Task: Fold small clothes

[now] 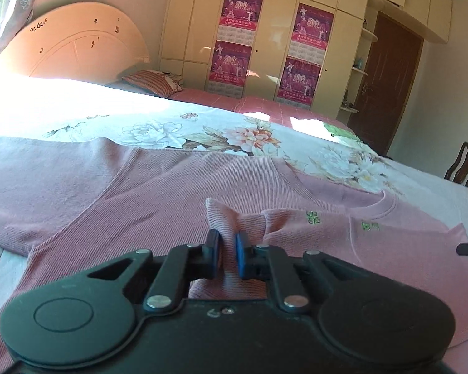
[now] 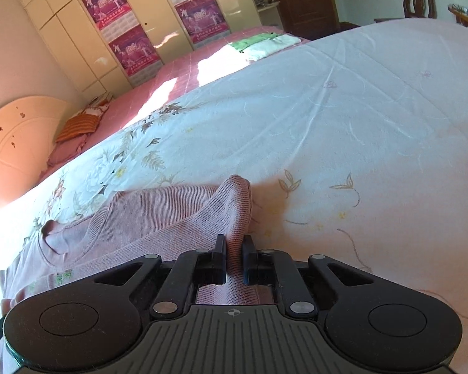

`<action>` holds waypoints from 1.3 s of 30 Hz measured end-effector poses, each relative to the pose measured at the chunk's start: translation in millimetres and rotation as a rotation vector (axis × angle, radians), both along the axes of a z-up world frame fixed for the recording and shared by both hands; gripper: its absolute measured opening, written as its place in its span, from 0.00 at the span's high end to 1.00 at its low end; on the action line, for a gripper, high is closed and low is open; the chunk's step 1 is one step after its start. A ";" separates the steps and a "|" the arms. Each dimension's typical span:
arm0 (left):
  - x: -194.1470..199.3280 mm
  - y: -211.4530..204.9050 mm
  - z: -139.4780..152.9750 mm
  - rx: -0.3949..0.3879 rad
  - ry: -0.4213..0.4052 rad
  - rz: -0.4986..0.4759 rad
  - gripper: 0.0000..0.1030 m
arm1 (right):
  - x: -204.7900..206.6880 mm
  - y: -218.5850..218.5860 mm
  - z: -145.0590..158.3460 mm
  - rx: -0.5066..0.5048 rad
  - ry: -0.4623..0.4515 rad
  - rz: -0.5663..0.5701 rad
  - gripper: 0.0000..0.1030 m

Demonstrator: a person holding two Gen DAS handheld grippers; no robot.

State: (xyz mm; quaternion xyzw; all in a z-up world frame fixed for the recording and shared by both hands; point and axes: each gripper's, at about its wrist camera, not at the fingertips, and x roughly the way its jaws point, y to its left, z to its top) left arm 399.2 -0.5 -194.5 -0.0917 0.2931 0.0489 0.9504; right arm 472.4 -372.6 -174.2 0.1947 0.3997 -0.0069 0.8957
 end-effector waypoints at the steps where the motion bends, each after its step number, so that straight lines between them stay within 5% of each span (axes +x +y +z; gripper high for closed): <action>1: 4.3 0.2 -2.7 -0.002 0.016 0.004 0.89 | -3.4 1.0 0.1 -0.059 -0.009 -0.026 0.93; 5: 12.8 -6.8 3.8 0.051 0.056 -0.016 0.78 | -6.5 -1.6 -2.0 -0.091 -0.015 -0.049 0.92; 13: -8.7 -21.7 31.8 0.009 0.000 -0.132 0.43 | -30.0 25.9 30.0 -0.116 -0.127 0.033 0.92; 18: 4.4 -41.0 4.5 0.053 0.151 -0.229 0.39 | -41.5 53.0 13.4 -0.164 -0.065 0.129 0.90; 20: 0.7 -43.1 1.0 0.099 0.133 -0.241 0.39 | -44.2 51.1 -1.9 -0.164 -0.012 0.130 0.90; 23: -5.1 -38.9 11.3 0.067 0.152 -0.230 0.39 | -55.0 49.6 3.2 -0.157 -0.012 0.136 0.89; 24: -8.9 -35.4 15.8 0.047 0.152 -0.218 0.36 | -60.9 50.4 9.1 -0.145 -0.025 0.140 0.85; 26: -17.7 -29.9 23.7 0.032 0.147 -0.197 0.33 | -73.5 56.5 17.5 -0.147 -0.064 0.147 0.51; 27: -22.4 -27.3 27.0 0.035 0.146 -0.192 0.32 | -79.6 63.0 18.7 -0.178 -0.084 0.162 0.25; 30: -40.5 -17.1 38.5 0.071 0.160 -0.161 0.32 | -82.8 73.3 6.1 -0.251 -0.026 0.191 0.26; 39: -102.5 53.0 69.8 0.039 0.171 0.060 0.24 | -109.5 106.3 46.4 -0.081 -0.139 0.258 0.27</action>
